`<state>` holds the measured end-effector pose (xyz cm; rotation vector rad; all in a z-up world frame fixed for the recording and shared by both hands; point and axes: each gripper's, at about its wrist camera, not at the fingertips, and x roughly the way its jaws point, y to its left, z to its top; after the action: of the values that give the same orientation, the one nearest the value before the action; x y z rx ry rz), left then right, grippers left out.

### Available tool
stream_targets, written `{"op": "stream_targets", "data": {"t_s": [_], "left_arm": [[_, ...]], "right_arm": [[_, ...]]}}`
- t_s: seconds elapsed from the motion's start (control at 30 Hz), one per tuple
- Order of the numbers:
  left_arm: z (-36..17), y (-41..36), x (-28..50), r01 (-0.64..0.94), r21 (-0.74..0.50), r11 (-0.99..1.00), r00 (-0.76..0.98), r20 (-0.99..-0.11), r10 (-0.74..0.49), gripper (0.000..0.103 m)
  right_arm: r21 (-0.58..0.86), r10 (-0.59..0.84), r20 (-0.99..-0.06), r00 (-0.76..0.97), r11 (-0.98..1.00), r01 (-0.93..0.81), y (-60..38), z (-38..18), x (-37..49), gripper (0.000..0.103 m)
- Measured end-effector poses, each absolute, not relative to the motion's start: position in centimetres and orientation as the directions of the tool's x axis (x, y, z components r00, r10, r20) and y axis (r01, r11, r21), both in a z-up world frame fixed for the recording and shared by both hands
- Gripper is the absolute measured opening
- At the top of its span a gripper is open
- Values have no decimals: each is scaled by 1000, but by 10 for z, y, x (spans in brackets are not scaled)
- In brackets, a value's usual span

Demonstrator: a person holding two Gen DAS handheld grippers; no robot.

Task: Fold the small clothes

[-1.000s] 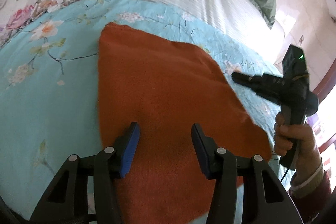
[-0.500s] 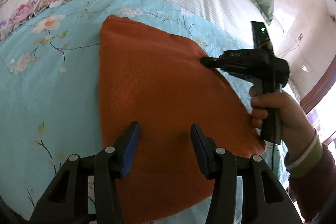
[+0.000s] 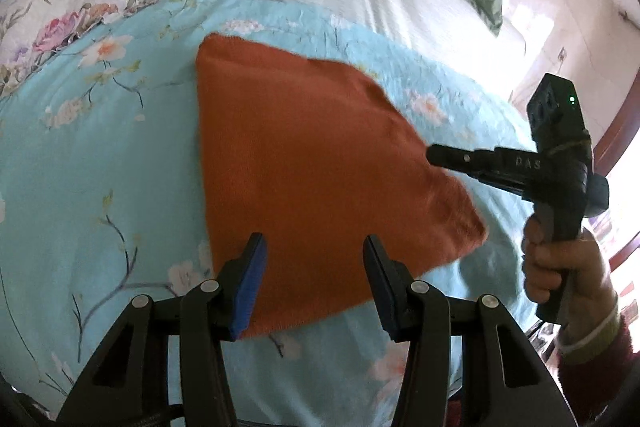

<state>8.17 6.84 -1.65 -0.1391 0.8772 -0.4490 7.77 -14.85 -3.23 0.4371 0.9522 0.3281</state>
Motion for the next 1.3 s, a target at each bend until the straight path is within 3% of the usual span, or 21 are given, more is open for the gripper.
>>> {"op": "stream_targets", "data": {"t_s": [0.53,0.8,0.83,0.9,0.93,0.97,1.17,1.2,1.23,1.27,1.3], "left_arm": [[-40,63,76,265,-268,926,572,-729,-375,50],[-31,63,67,233,-263,936,582,-733,-351,51],[-29,64,66,232,-266,936,585,-730,-353,51],[-21,69,68,222,-274,936,598,-720,-353,52],[-17,73,71,215,-278,936,607,-713,-351,52],[-15,76,76,208,-278,938,612,-711,-347,54],[-21,93,109,132,-292,947,609,-730,-310,54],[-22,95,115,120,-292,949,607,-735,-303,54],[-23,95,121,110,-286,952,606,-739,-293,54],[-24,96,127,102,-285,953,607,-741,-287,54],[-24,95,132,100,-290,952,608,-740,-289,54]], "right_arm": [[486,436,-690,578,870,-75,-153,-35,64,3],[483,403,-638,656,873,-67,-162,-3,64,5],[480,397,-639,659,875,-61,-164,-1,69,9],[472,382,-646,661,880,-48,-168,2,82,33],[469,376,-648,663,882,-41,-170,1,89,51],[468,372,-651,662,883,-36,-172,1,96,54],[449,356,-698,621,894,-8,-169,-16,141,53],[454,364,-709,604,891,-5,-170,-21,149,49],[476,392,-710,586,880,-12,-170,-26,157,23],[484,397,-702,592,875,-13,-171,-26,158,17],[474,385,-696,606,880,-15,-171,-22,156,17]]}}
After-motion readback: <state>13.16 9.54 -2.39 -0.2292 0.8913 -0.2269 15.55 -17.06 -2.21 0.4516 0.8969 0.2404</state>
